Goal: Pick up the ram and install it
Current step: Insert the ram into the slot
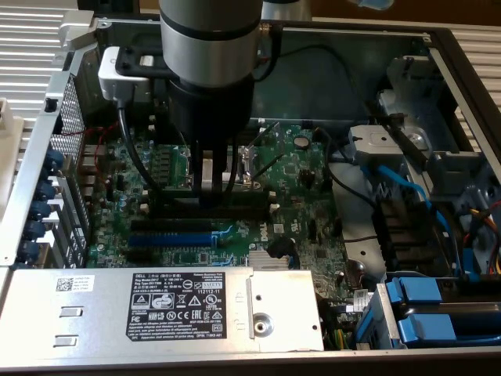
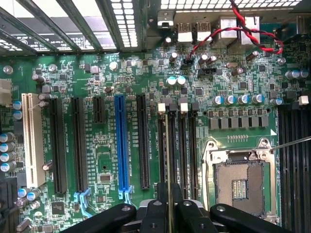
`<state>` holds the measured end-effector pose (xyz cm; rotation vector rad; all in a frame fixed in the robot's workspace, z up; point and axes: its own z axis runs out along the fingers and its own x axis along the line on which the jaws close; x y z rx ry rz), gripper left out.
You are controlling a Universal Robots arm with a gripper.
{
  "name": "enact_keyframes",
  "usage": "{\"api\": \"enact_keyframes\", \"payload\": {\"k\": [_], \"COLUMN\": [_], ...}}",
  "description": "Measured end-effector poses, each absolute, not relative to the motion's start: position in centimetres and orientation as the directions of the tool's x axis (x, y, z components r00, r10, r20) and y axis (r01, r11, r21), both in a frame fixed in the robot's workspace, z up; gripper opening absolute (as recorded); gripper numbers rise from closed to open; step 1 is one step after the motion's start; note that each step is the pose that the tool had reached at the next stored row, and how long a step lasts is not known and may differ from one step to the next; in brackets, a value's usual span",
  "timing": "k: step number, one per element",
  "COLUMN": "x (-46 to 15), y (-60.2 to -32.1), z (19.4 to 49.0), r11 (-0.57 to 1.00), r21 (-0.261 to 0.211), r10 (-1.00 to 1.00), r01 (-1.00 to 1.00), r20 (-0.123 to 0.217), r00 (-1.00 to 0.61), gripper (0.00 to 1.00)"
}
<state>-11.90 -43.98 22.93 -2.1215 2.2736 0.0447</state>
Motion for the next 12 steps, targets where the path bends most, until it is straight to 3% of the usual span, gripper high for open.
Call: {"api": "enact_keyframes", "payload": {"k": [12], "x": [-11.84], "y": [-43.97], "z": [23.43], "r11": [0.041], "r21": [-0.001], "r10": [-0.998], "r01": [-0.999], "r20": [-0.043], "r00": [-0.041], "gripper": [0.15]}}
